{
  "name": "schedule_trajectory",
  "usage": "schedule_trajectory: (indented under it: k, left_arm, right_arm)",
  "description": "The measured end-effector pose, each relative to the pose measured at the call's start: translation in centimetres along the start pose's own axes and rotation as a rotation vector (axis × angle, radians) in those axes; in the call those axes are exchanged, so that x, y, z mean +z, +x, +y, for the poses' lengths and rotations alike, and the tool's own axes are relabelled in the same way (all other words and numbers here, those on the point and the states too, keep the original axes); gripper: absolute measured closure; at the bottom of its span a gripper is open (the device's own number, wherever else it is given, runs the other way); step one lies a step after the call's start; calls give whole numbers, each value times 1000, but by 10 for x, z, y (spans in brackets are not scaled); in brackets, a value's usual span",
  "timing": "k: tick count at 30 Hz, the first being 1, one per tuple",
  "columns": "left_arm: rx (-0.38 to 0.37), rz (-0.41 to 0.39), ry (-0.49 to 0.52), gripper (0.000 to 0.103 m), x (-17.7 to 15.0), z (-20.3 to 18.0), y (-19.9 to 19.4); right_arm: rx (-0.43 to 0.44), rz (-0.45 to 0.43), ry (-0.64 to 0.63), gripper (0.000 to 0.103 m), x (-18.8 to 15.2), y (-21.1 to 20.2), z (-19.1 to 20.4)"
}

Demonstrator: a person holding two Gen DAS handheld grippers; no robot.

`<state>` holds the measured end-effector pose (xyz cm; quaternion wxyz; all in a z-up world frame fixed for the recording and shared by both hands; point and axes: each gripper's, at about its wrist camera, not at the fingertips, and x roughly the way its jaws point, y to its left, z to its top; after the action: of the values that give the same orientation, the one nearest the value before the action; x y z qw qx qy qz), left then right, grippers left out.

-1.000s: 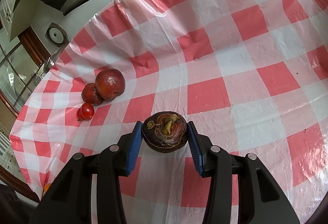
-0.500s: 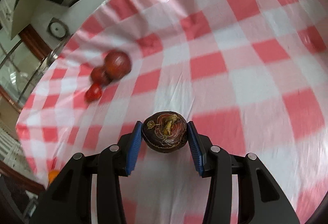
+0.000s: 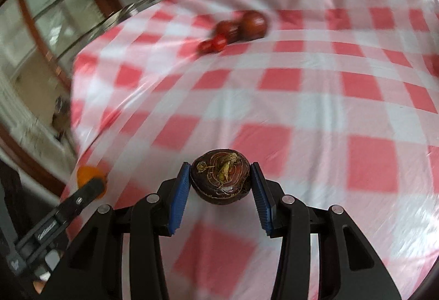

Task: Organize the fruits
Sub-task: 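Carry the orange and mangosteen with both grippers over the white box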

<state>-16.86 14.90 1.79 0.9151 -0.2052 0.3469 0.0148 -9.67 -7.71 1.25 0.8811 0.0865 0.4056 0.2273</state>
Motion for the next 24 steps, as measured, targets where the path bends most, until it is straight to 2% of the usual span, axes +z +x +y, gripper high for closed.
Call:
schedule_trajectory:
  k: [7, 15, 24]
  left_arm:
    - [58, -21, 17, 57, -14, 33, -32]
    - [121, -42, 39, 57, -29, 66, -67]
    - [170, -101, 6, 57, -46, 114, -115]
  right_arm:
    - [39, 27, -163, 59, -31, -6, 61]
    - [77, 43, -285, 59, -55, -11, 102]
    - [192, 47, -489, 59, -92, -18, 166]
